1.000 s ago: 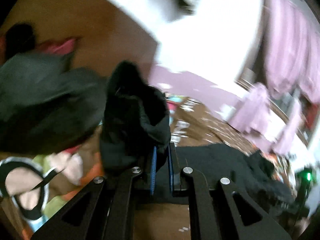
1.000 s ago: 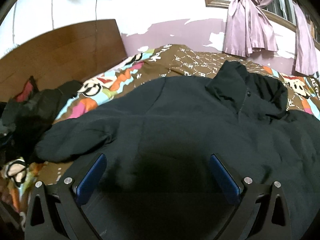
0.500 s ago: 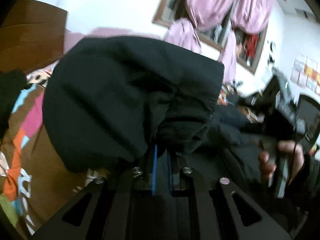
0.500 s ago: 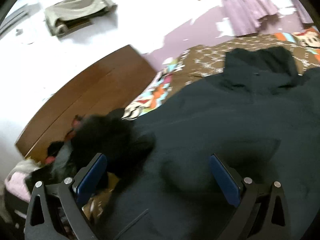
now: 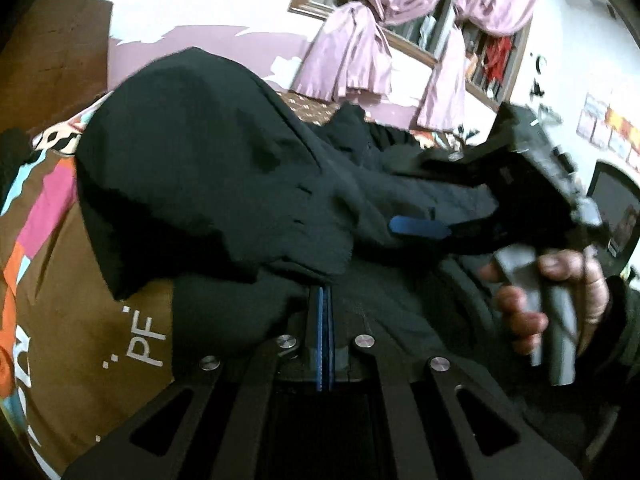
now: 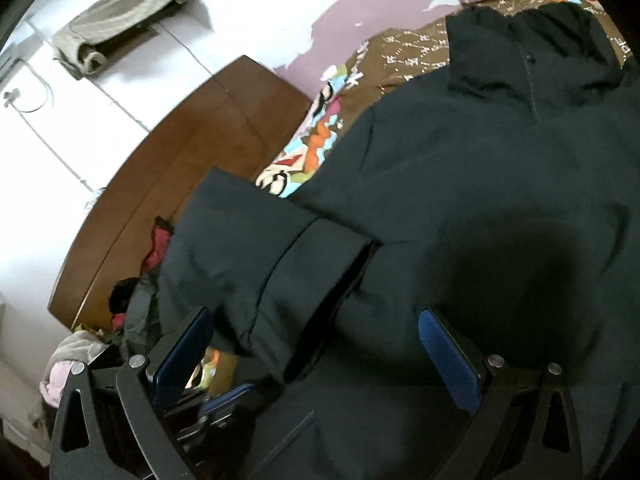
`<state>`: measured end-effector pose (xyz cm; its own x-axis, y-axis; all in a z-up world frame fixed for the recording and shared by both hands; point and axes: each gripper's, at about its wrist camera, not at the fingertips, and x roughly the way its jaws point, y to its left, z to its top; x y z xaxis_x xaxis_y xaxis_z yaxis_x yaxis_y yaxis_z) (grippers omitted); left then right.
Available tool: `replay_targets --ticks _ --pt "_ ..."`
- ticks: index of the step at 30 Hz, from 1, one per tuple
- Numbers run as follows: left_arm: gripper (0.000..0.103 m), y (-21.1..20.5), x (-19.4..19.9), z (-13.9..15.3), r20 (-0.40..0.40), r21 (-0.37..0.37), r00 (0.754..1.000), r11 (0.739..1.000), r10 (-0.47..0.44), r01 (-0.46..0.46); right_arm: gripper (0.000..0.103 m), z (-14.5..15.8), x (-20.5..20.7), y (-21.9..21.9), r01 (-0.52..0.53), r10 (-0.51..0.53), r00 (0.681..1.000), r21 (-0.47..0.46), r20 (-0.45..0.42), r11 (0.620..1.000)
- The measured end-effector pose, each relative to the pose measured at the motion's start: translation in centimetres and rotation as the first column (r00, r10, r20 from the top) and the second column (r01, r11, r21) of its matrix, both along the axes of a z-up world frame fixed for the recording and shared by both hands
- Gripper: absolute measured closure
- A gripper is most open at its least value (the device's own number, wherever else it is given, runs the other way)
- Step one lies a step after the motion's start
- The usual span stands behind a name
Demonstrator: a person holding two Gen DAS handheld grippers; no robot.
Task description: Fold large clothes
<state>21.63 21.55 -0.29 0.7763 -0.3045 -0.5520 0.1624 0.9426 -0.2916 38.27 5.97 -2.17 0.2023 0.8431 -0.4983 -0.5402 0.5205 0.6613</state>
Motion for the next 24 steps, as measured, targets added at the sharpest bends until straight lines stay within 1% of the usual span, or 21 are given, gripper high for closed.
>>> replay_targets --ticks 1,2,3,4,5,6,7,8,9,11,12,14,15,17,20,22,24 --pt "0.103 0.4 -0.3 0.4 0.017 -0.022 1.000 1.000 0.009 -0.009 0.005 0.1 0.4 0.4 0.003 -0.003 1.000 -0.001 -0.002 1.000" --pt "0.103 0.8 -0.6 0.9 0.048 -0.050 0.999 0.999 0.021 -0.018 0.014 0.2 0.6 1.0 0.003 -0.003 1.000 -0.010 0.005 1.000" --pt "0.103 1.2 -1.0 1.6 0.081 -0.074 0.996 0.997 0.034 -0.028 0.018 0.4 0.9 1.7 0.005 -0.004 1.000 -0.035 0.016 0.999" --pt "0.103 1.3 -1.3 2.0 0.102 -0.085 0.994 0.996 0.044 -0.035 0.028 0.5 1.3 2.5 0.002 0.000 1.000 -0.066 0.023 0.998" --pt "0.103 1.6 -1.6 2.6 0.134 -0.096 0.989 0.994 0.063 -0.051 0.035 0.2 1.5 3.1 -0.007 0.008 1.000 -0.088 0.016 0.996" --pt "0.103 2.0 -1.9 3.2 0.162 -0.102 0.983 0.992 0.087 -0.072 0.039 -0.2 1.7 3.5 -0.009 0.010 1.000 -0.106 0.002 0.994" --pt "0.103 2.4 -2.3 3.6 0.178 -0.102 0.978 0.991 0.105 -0.087 0.045 -0.6 1.9 3.8 -0.008 0.007 1.000 -0.120 -0.010 0.993" --pt "0.103 2.7 -2.4 4.0 0.201 -0.101 0.969 0.987 0.140 -0.122 0.058 -1.0 2.0 4.0 0.001 -0.003 1.000 -0.133 -0.015 0.991" --pt "0.102 3.1 -2.6 4.2 0.208 -0.100 0.963 0.983 0.170 -0.152 0.065 -1.2 1.9 4.0 0.010 -0.012 1.000 -0.141 -0.011 0.990" --pt "0.102 4.2 -2.6 4.3 0.200 -0.112 0.955 0.973 0.219 -0.200 0.088 -1.9 2.1 3.4 0.031 -0.034 0.999 -0.139 -0.024 0.990" --pt "0.102 4.8 -2.5 4.3 0.189 -0.124 0.951 0.966 0.246 -0.225 0.095 -2.1 2.2 2.9 0.038 -0.043 0.998 -0.124 -0.039 0.992" --pt "0.102 5.9 -2.2 3.8 0.159 -0.143 0.947 0.955 0.281 -0.259 0.097 -2.3 2.4 2.1 0.042 -0.048 0.996 -0.086 -0.069 0.995" --pt "0.102 6.1 -2.0 3.5 0.151 -0.143 0.944 0.951 0.294 -0.273 0.097 -2.2 2.3 1.8 0.043 -0.048 0.997 -0.076 -0.067 0.996" --pt "0.102 6.5 -1.6 3.6 0.151 -0.124 0.936 0.946 0.318 -0.301 0.098 -1.5 1.7 1.7 0.036 -0.039 0.998 -0.078 -0.039 0.996" --pt "0.101 6.5 -1.7 3.6 0.182 -0.086 0.932 0.949 0.315 -0.304 0.098 -0.8 0.8 1.8 0.024 -0.023 1.000 -0.094 0.014 0.995" --pt "0.101 6.3 -1.7 3.1 0.189 -0.064 0.936 0.955 0.295 -0.288 0.098 -0.2 0.2 1.5 0.027 -0.021 0.998 -0.109 0.055 0.994" --pt "0.101 6.1 -0.8 2.2 0.154 -0.034 0.948 0.961 0.277 -0.275 0.096 0.3 0.0 1.4 0.033 -0.022 0.996 -0.120 0.091 0.992"
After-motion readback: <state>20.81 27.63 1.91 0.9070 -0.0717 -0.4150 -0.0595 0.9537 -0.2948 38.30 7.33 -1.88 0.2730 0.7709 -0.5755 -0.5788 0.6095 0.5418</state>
